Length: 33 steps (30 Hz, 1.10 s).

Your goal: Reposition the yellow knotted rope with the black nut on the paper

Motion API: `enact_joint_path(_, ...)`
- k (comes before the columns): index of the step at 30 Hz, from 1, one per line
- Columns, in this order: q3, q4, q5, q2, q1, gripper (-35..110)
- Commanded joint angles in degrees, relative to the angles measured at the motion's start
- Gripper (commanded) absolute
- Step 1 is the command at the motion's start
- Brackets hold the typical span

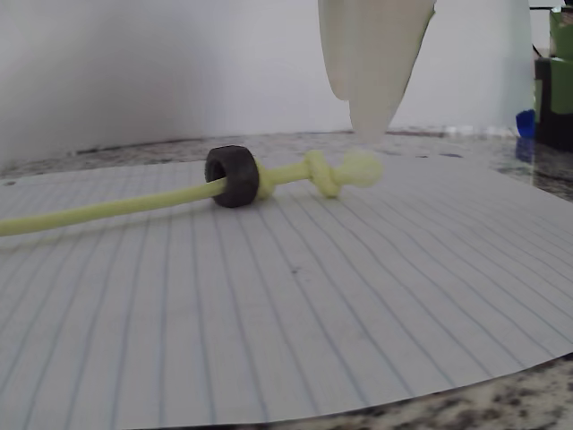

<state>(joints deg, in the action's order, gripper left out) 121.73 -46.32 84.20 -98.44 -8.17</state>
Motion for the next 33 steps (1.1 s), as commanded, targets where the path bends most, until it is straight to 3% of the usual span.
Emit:
enact_joint_path(1,-4.66,-0.70,0.44,2.11,-0.35,48)
enact_joint_path(13,-15.91,-5.89,0.88,13.36,0.62,44)
enact_joint_path(33,-17.14,-6.68,1.58,14.77,3.96,42)
